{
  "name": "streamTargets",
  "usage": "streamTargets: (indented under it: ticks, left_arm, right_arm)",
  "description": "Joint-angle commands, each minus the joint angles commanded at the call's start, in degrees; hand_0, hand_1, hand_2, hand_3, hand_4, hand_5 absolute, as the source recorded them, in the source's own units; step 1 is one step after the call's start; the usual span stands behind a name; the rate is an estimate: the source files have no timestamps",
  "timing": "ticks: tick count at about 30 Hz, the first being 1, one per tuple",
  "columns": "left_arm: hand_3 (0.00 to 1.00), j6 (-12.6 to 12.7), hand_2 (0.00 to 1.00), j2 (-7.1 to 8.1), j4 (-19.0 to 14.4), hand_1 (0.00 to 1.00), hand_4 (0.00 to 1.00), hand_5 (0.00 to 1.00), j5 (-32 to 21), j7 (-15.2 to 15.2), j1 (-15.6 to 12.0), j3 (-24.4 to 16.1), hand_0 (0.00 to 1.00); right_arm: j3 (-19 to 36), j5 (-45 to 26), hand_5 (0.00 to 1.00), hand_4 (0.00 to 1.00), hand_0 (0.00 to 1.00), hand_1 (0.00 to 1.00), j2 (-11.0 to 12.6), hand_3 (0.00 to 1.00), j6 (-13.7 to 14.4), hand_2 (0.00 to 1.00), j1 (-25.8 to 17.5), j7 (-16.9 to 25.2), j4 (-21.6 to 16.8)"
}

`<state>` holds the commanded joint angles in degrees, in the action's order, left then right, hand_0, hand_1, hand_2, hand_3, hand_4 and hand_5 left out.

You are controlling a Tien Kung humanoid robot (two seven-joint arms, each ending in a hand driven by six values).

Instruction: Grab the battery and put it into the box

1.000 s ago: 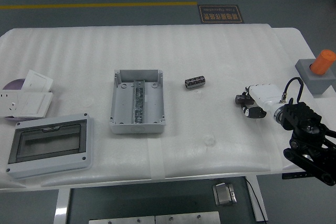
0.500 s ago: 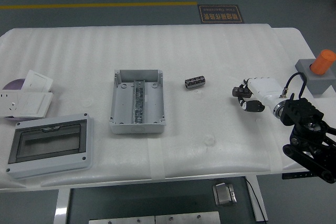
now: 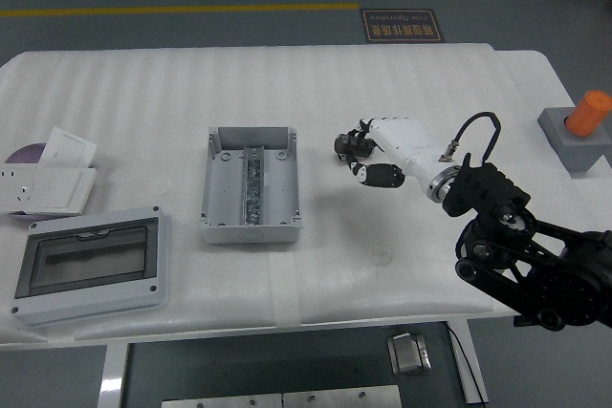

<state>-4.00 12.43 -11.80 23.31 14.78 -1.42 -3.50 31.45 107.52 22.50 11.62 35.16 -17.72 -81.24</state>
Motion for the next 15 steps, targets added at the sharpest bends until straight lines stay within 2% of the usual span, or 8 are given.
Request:
streamTargets:
  ticks: [9,12,13,15]
  left_arm:
    - [0.553,-0.18,0.528,0.16,0.1,0.7,0.546,0.414,-0.96,0.09,-0.1,1.25,0.688]
    - [0.553,-0.44,0.528,0.21,0.06,0.7,0.546,0.414,-0.89,0.26,-0.18,1.33,0.688]
    - [0.551,-0.47,0.527,0.24,0.07,0.701,0.544,0.416,-0.96,0.28,-0.21,1.38,0.688]
    - [0.551,-0.51,0.527,0.29,0.09,0.701,0.544,0.416,-1.0,0.29,-0.29,1.4,0.688]
  right_arm:
    - [-6.45,-3.86,0.335,0.456,0.531,0.583,-7.01,0.677,1.24,0.677,3.11,0.29,0.77]
    - [-7.57,-4.22,0.335,0.456,0.531,0.583,-8.7,0.677,-0.45,0.677,3.5,-0.24,1.63]
    - [-7.78,-4.23,0.415,0.557,0.57,0.636,-9.26,0.718,-1.11,0.728,3.53,-0.39,1.95]
    - [-8.06,-4.26,0.415,0.557,0.57,0.636,-10.21,0.718,-1.97,0.728,3.51,-0.53,2.5]
